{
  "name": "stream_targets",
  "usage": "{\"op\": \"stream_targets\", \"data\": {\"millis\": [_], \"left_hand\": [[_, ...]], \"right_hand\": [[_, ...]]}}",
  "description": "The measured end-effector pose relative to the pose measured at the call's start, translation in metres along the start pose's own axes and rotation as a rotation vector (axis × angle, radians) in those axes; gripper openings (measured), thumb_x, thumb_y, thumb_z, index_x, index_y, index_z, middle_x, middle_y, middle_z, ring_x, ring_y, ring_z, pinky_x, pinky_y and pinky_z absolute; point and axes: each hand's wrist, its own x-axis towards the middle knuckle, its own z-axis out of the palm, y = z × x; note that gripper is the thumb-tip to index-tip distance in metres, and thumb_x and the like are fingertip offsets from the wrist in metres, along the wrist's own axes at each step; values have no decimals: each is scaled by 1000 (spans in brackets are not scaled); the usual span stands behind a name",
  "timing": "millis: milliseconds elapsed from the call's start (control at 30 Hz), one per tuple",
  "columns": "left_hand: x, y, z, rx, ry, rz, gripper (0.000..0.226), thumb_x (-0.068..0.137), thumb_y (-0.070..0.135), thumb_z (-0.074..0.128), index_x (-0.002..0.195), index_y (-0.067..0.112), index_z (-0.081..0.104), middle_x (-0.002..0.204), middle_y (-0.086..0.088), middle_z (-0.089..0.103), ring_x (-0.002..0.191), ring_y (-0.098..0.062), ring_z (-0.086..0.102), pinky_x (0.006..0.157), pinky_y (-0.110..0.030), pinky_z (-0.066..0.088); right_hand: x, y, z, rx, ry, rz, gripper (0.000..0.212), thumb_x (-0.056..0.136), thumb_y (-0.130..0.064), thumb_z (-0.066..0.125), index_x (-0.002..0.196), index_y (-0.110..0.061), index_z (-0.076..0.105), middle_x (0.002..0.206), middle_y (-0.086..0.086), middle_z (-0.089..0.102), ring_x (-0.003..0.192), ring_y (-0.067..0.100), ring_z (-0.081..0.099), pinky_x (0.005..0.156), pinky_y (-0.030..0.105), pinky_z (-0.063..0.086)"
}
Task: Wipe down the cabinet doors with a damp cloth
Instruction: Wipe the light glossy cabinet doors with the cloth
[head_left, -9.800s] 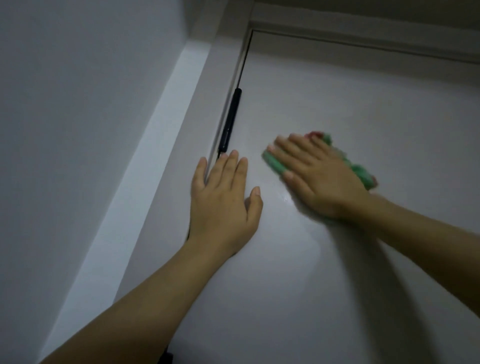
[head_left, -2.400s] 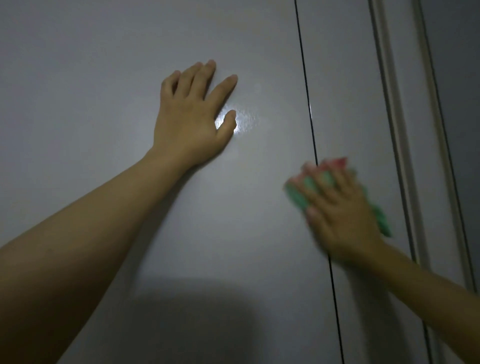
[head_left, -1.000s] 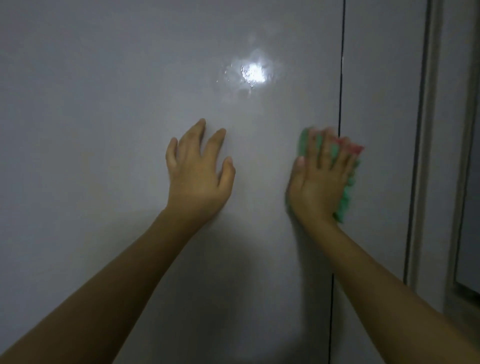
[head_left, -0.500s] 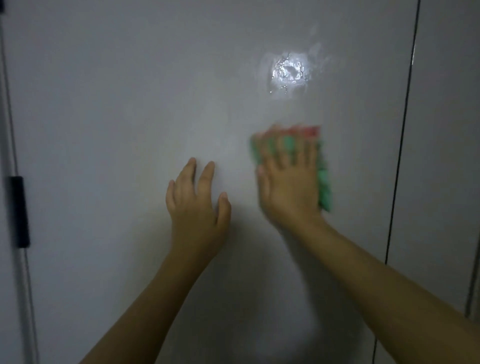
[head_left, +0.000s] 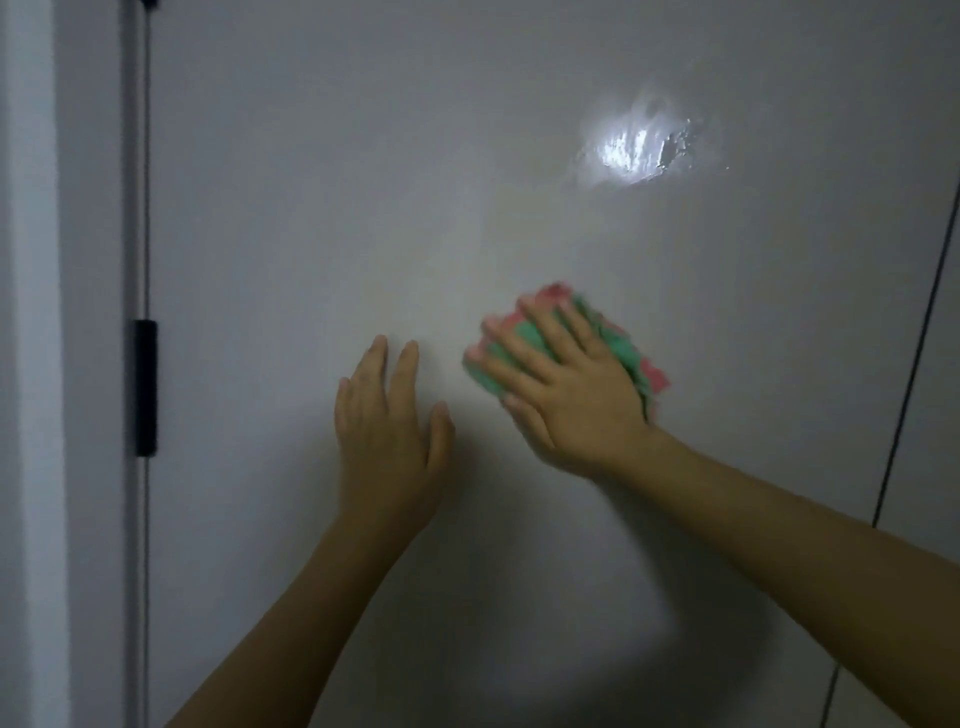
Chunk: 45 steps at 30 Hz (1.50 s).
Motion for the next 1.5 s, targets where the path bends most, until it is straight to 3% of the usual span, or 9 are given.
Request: {"op": "stream_targets", "data": {"millis": [133, 333, 500, 600, 833, 1067, 1133, 1333, 1500], "left_hand": [[0, -23, -13, -33, 7, -14, 62, 91, 38, 33, 141, 2, 41, 147, -27, 35, 136, -36, 29, 111, -52, 23], [3, -62, -24, -67, 37, -35, 62, 90, 36, 35, 143, 4, 37, 149, -26, 32, 136, -35, 27, 110, -52, 25], [1, -78, -24, -81, 17, -40, 62, 88, 34, 37, 141, 1, 38, 146, -28, 34, 133, -41, 34, 108, -55, 29], [-4, -94, -30, -101, -1, -30, 62, 88, 32, 37, 142, 1, 38, 148, -26, 33, 134, -41, 33, 111, -49, 27], [4, -126, -38, -141, 57, -21, 60, 91, 30, 37, 143, 1, 35, 151, -24, 29, 137, -39, 29, 112, -40, 20], [-6, -146, -35, -143, 39, -34, 61, 89, 30, 38, 142, 0, 37, 152, -23, 27, 139, -37, 26, 115, -44, 21], [-8, -152, -41, -149, 23, -50, 61, 89, 30, 37, 143, 1, 36, 153, -22, 26, 140, -36, 24, 115, -45, 20], [-5, -178, -51, -170, 39, -100, 61, 91, 32, 34, 144, 2, 35, 153, -17, 28, 142, -30, 24, 116, -42, 20], [-15, -183, -50, -44, 72, -103, 58, 89, 30, 41, 141, 5, 41, 150, -19, 34, 135, -31, 34, 107, -41, 26]], "right_hand": [[-2, 31, -7, -28, -80, -222, 48, 98, -37, 32, 145, -25, 41, 151, 5, 36, 142, 36, 27, 116, 51, 17], [82, 3, -2, -40, 124, 568, 52, 99, -34, 33, 150, -25, 27, 157, 5, 26, 144, 37, 16, 119, 46, 2], [50, -72, 17, 24, -31, 24, 48, 97, -34, 37, 143, -24, 43, 151, 4, 38, 141, 36, 27, 116, 51, 17], [42, -53, 9, -1, -64, -64, 47, 97, -33, 34, 143, -25, 44, 150, 4, 39, 140, 33, 30, 117, 48, 17], [144, -48, 13, -36, 113, 603, 53, 99, -35, 29, 151, -22, 26, 157, 5, 23, 146, 35, 12, 119, 45, 1], [80, -96, 24, 3, -148, -255, 49, 96, -35, 37, 143, -24, 44, 151, 2, 37, 141, 33, 28, 117, 48, 16], [81, -67, 14, -39, -142, -208, 49, 96, -34, 36, 143, -23, 43, 151, 4, 37, 141, 33, 28, 117, 48, 16], [183, -55, 16, -91, 65, 520, 52, 100, -38, 25, 151, -24, 25, 157, 5, 23, 145, 36, 14, 118, 46, 2], [140, -148, 42, -3, -91, -55, 51, 97, -35, 36, 146, -23, 39, 153, 5, 33, 143, 37, 22, 118, 50, 9]]}}
